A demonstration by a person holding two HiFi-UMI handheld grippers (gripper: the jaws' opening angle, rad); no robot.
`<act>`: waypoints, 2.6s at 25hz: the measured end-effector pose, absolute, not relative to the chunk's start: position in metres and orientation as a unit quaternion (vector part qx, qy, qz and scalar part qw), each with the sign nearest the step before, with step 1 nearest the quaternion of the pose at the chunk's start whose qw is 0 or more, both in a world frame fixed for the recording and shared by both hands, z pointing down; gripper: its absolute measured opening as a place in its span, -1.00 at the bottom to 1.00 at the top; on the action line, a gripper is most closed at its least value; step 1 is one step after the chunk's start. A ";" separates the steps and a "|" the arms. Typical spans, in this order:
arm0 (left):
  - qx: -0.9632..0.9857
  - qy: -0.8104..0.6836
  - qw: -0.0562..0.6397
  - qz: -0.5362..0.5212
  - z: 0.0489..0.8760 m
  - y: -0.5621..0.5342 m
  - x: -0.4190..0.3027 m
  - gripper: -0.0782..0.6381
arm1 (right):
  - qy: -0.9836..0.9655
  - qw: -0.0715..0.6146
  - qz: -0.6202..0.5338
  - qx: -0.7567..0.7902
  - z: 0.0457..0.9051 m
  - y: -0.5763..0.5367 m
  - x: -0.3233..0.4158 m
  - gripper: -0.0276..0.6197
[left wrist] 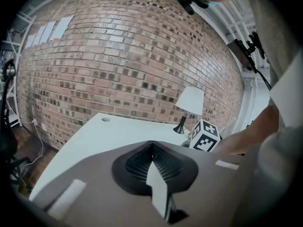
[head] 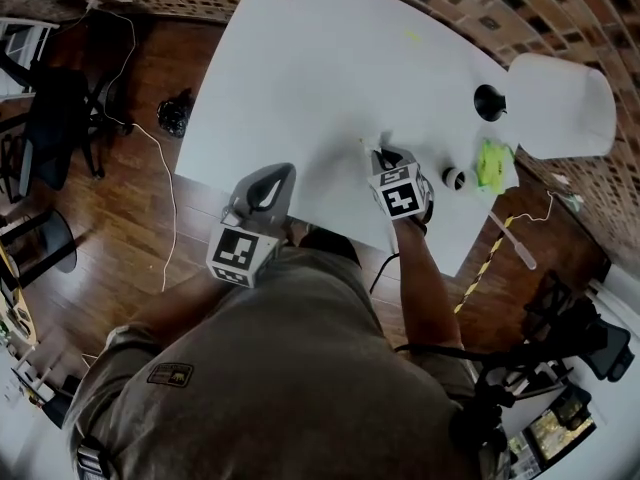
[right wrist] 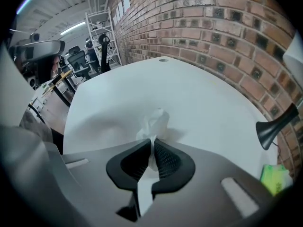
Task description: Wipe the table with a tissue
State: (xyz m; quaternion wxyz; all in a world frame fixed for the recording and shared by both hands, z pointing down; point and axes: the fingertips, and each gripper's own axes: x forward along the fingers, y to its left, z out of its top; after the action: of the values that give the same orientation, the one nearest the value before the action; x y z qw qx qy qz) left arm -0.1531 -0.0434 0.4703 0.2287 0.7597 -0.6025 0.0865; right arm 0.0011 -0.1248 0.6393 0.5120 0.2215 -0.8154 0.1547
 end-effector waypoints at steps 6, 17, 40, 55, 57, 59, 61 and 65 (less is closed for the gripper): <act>0.751 -0.613 0.230 0.083 0.470 -0.040 -0.165 -0.78 | -0.821 0.512 0.144 0.206 0.636 -0.126 -0.020 -0.83; 0.744 -0.623 0.223 0.090 0.466 -0.033 -0.179 -0.78 | -0.838 0.502 0.129 0.168 0.633 -0.118 -0.072 -0.83; 0.772 -0.592 0.211 0.096 0.461 -0.043 -0.144 -0.78 | -0.806 0.505 0.170 0.256 0.641 -0.131 0.015 -0.84; 0.764 -0.604 0.202 0.103 0.456 -0.026 -0.171 -0.78 | -0.840 0.485 0.140 0.198 0.636 -0.104 -0.064 -0.84; 0.770 -0.596 0.201 0.101 0.456 -0.027 -0.168 -0.78 | -0.838 0.484 0.141 0.209 0.632 -0.099 -0.053 -0.84; 0.780 -0.584 0.200 0.100 0.457 -0.029 -0.160 -0.78 | -0.832 0.486 0.145 0.225 0.630 -0.093 -0.033 -0.84; 0.792 -0.569 0.199 0.099 0.457 -0.032 -0.147 -0.78 | -0.822 0.490 0.152 0.247 0.630 -0.087 -0.007 -0.84; 0.817 -0.536 0.193 0.094 0.454 -0.039 -0.116 -0.78 | -0.800 0.491 0.176 0.295 0.629 -0.076 0.047 -0.84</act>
State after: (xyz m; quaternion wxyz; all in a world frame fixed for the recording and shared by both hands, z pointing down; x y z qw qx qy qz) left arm -0.1164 -0.0387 0.4539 0.1930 0.8165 -0.5359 0.0942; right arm 0.0465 -0.0756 0.6294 0.4914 0.2949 -0.8005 0.1755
